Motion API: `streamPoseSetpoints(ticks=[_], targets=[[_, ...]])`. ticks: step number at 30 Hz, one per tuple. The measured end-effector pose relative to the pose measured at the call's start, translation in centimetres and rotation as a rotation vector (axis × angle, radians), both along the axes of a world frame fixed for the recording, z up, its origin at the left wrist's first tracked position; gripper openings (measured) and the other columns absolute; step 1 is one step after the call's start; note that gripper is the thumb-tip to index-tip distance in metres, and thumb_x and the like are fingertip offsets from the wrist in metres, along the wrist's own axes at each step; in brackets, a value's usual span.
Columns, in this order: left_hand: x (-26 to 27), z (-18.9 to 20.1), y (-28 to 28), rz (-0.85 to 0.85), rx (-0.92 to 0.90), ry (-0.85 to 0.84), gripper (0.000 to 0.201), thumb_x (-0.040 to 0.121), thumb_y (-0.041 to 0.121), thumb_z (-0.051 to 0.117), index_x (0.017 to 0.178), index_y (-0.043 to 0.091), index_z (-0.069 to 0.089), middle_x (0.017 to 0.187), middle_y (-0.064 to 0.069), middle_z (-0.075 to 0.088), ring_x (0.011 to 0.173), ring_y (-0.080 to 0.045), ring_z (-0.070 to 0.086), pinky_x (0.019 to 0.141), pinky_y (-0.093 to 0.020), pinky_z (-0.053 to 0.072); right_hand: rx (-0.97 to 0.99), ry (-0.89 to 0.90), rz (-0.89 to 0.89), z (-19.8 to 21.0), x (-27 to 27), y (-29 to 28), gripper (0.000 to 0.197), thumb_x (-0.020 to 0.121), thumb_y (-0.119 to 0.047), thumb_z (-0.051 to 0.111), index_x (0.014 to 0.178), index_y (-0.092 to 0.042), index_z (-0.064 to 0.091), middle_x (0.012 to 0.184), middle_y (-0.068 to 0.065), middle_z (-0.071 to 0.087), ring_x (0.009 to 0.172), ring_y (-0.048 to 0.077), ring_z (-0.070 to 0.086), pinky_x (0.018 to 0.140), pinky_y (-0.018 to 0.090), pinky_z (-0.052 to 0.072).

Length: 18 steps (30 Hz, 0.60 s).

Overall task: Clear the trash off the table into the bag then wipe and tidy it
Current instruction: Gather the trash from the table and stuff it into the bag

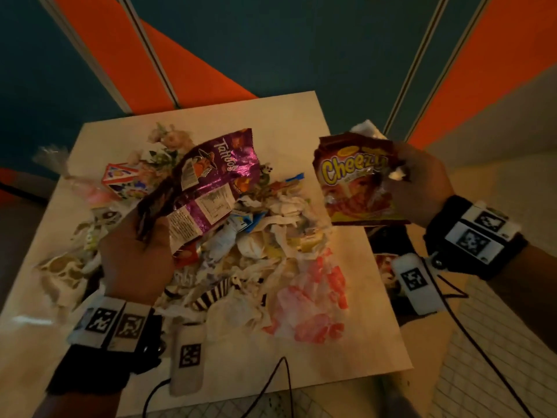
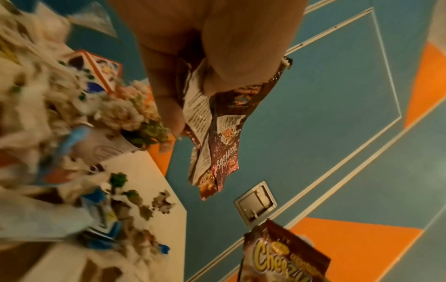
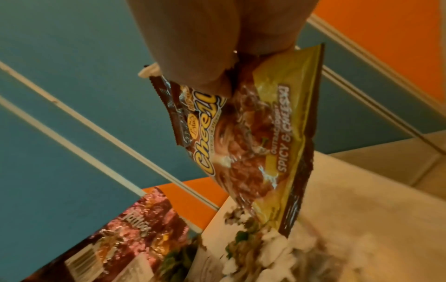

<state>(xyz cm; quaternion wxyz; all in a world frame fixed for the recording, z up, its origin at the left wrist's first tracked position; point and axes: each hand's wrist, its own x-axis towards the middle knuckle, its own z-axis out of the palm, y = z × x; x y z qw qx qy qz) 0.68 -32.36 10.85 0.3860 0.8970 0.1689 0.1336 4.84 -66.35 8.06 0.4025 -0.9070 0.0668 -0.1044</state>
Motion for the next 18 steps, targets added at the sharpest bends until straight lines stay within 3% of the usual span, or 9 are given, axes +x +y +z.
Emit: streamPoseSetpoints(ticks=[4,9,12,14,16,18], targets=[[0.6,-0.4,-6.7,-0.054,-0.002,0.074,0.037,0.092,0.022,0.057,0.128,0.01,0.057,0.118,-0.018,0.064,0.11,-0.036,0.058,0.089,-0.041,0.044,0.057,0.107,-0.082,-2.5,-1.2,-7.5,0.043,0.078,0.013,0.052,0.113,-0.009,0.063,0.103,0.007,0.06,0.097,0.018,0.053,0.079,0.029,0.038],[0.8,-3.4,-19.9,-0.4,0.14,0.182,0.035,0.091,0.016,0.055,0.125,0.017,0.059,0.111,-0.01,0.068,0.104,-0.031,0.061,0.08,-0.024,0.041,0.077,0.361,-0.157,-9.5,-3.0,-16.3,0.023,0.088,0.0,0.058,0.106,-0.014,0.061,0.099,0.007,0.056,0.093,0.025,0.052,0.081,0.037,0.044],[2.3,-8.0,-28.3,-0.619,0.161,0.326,0.038,0.087,0.025,0.051,0.124,0.024,0.058,0.11,-0.004,0.068,0.1,-0.024,0.065,0.085,-0.029,0.052,0.108,0.543,-0.183,-15.2,-4.2,-19.7,0.022,0.091,-0.004,0.056,0.112,-0.008,0.061,0.104,0.01,0.056,0.099,0.029,0.054,0.096,0.048,0.046],[3.8,-12.3,-33.3,-0.697,0.236,0.498,0.036,0.086,0.029,0.053,0.122,0.025,0.057,0.111,-0.005,0.066,0.101,-0.025,0.065,0.086,-0.036,0.054,0.086,0.648,-0.157,-18.9,-4.6,-21.4,0.028,0.093,-0.006,0.051,0.12,-0.007,0.059,0.113,0.011,0.057,0.111,0.037,0.055,0.098,0.046,0.045],[5.1,-16.9,-37.7,-0.736,0.34,0.653,0.034,0.088,0.027,0.057,0.121,0.021,0.056,0.115,-0.005,0.063,0.103,-0.025,0.062,0.087,-0.035,0.053,0.064,0.735,-0.14,-22.2,-4.8,-22.7,0.032,0.095,-0.006,0.048,0.126,-0.006,0.055,0.115,0.008,0.057,0.113,0.037,0.054,0.092,0.039,0.042],[5.8,-21.3,-40.7,-0.753,0.38,0.759,0.036,0.089,0.026,0.056,0.122,0.013,0.055,0.119,-0.008,0.061,0.108,-0.027,0.06,0.089,-0.035,0.05,0.106,0.77,-0.141,-25.2,-4.8,-23.8,0.028,0.094,-0.007,0.05,0.122,-0.008,0.055,0.116,0.015,0.061,0.098,0.034,0.056,0.08,0.038,0.041]])
